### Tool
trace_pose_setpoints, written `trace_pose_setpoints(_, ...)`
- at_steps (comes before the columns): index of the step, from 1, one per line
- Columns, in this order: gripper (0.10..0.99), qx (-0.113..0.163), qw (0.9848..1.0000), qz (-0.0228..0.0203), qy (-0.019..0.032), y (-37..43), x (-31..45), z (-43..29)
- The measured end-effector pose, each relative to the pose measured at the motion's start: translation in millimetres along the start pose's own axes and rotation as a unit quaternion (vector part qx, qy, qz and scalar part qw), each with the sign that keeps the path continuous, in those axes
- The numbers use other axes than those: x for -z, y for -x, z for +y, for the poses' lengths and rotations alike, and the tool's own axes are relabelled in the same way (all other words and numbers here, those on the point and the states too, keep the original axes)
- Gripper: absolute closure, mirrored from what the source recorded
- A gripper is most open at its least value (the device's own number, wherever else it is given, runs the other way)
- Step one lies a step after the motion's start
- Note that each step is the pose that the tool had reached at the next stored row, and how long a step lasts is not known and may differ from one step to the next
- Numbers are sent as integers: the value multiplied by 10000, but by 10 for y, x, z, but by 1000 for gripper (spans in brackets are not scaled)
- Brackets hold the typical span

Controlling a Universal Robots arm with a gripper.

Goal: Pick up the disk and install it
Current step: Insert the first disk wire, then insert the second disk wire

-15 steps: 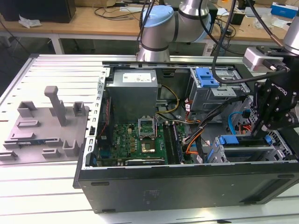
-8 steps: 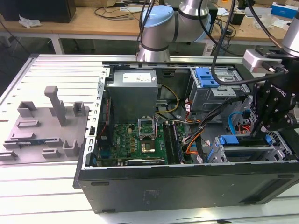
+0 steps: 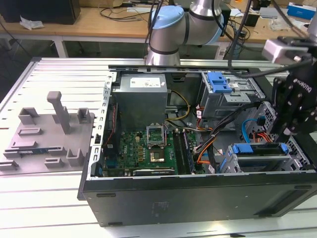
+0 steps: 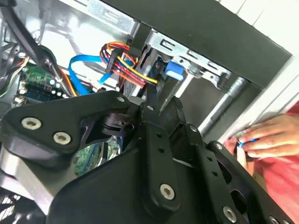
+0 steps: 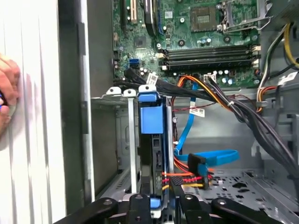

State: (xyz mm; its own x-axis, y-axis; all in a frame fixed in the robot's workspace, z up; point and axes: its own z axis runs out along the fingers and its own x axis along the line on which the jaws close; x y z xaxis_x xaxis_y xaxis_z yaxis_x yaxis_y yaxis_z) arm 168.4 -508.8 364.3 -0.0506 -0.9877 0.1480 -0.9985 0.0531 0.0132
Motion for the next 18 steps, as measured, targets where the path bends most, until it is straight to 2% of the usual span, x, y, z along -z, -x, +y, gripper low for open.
trace_pose_setpoints(2, 784, 0, 10000, -1, 0, -6, 56, -1)
trace_pose_setpoints(18, 784, 0, 10000, 5, -1, -4, 58, -1)
